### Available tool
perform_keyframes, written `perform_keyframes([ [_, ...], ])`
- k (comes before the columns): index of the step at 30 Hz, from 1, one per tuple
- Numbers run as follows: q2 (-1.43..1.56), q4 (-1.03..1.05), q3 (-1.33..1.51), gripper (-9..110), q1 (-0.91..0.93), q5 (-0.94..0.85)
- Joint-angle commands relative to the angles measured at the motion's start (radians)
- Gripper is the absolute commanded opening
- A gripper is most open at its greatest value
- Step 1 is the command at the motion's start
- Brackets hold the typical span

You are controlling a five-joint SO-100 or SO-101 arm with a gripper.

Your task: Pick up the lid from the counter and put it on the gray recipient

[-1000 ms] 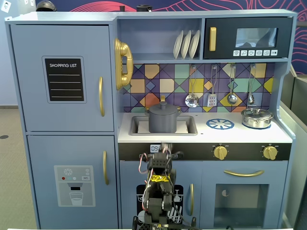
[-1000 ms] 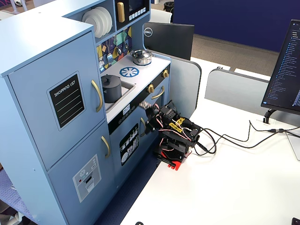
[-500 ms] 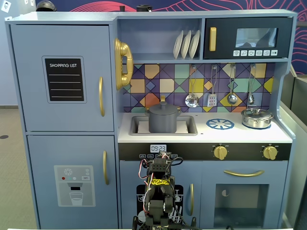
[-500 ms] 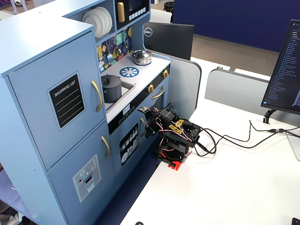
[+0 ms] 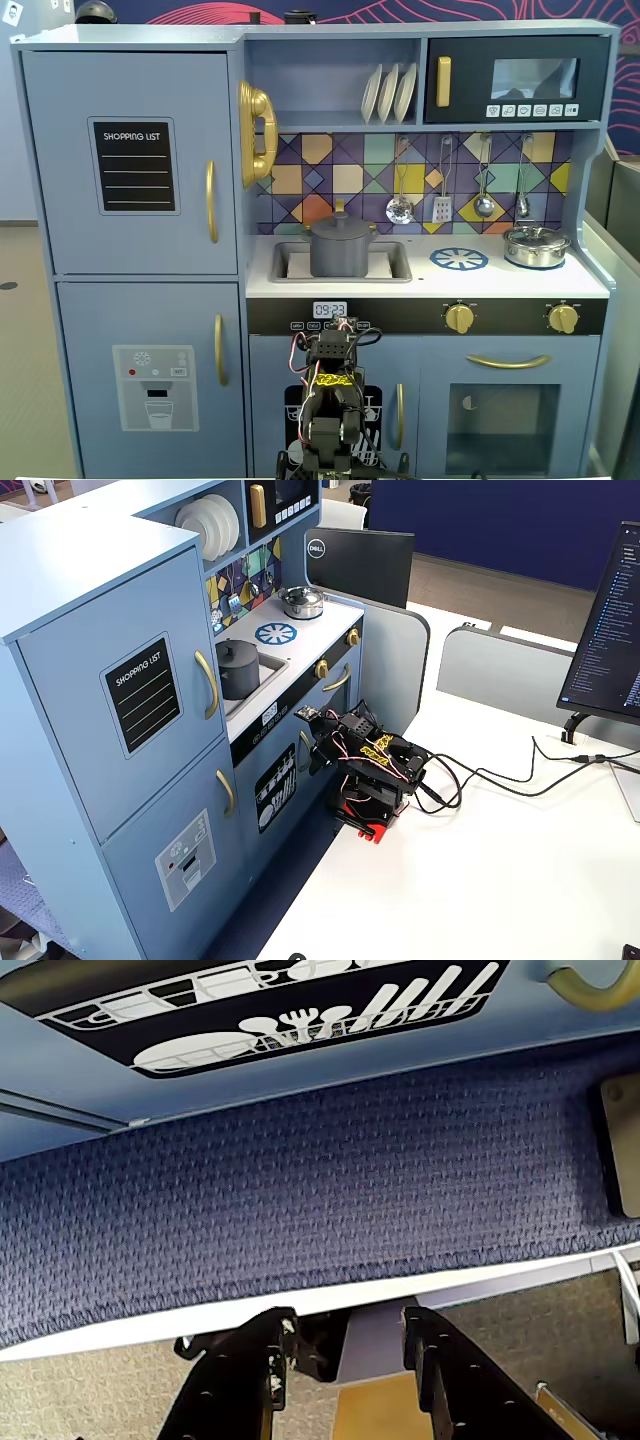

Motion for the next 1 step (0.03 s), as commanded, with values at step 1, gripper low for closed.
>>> perform_keyframes([
  [1,-0.006,0.176,0.003,5,0.017,0.003],
])
